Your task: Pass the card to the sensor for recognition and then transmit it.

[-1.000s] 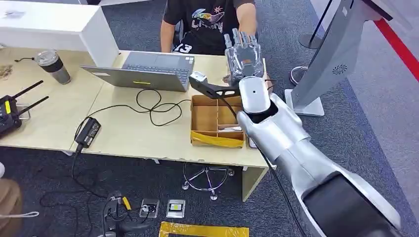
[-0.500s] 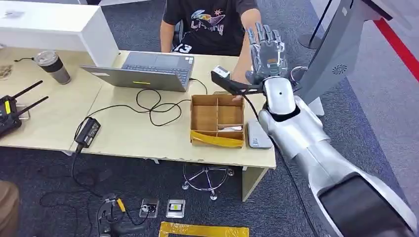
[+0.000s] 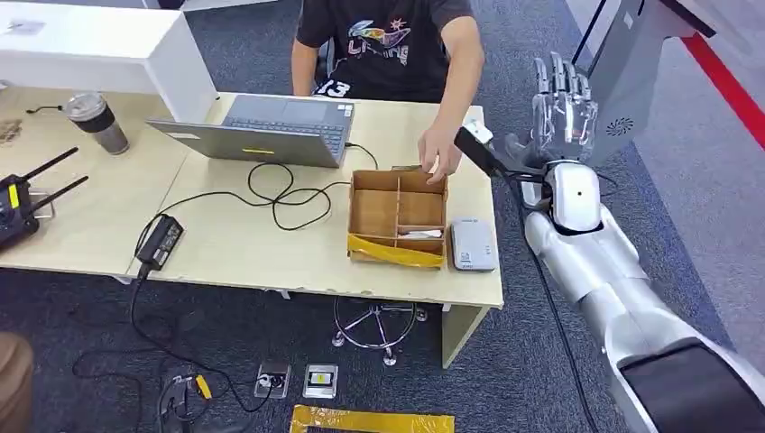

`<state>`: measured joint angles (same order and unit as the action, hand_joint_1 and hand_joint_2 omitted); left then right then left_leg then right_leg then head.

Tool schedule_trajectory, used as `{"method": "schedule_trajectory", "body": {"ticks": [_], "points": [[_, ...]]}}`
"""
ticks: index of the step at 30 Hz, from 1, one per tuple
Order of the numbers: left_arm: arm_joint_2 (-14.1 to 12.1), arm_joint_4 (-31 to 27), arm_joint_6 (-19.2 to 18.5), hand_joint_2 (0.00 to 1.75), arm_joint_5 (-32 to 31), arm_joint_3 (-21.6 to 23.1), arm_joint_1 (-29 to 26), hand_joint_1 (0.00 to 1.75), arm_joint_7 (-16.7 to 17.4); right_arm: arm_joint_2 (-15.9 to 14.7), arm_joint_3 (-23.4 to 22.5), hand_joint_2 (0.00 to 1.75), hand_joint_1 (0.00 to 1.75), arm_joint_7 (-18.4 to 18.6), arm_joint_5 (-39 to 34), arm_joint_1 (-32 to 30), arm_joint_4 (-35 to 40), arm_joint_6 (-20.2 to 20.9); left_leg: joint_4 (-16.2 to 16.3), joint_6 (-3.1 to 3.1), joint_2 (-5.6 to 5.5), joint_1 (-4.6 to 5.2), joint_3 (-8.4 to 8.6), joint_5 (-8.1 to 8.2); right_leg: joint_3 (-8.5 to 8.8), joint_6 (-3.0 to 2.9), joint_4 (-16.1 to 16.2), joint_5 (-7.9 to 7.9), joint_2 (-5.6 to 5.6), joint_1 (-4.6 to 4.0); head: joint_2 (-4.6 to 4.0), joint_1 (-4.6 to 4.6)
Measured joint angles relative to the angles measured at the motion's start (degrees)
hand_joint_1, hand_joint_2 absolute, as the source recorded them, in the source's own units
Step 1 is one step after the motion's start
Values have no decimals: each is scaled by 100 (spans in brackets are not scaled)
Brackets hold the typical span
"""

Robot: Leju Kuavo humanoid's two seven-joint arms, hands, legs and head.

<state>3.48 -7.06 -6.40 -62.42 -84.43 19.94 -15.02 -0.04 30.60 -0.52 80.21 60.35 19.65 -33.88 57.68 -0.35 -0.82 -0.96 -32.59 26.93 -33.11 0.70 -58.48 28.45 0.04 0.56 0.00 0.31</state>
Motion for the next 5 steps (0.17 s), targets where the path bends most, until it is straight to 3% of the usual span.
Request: {"method": "schedule_trajectory", "body": {"ticks": [5], "points": [[-9, 0, 39, 175, 101, 0, -5, 0, 2, -70, -195, 175, 0, -26, -131, -91, 48, -99, 0, 0, 0, 0, 1, 0, 0, 0, -1, 0, 0, 0, 0, -2]]}}
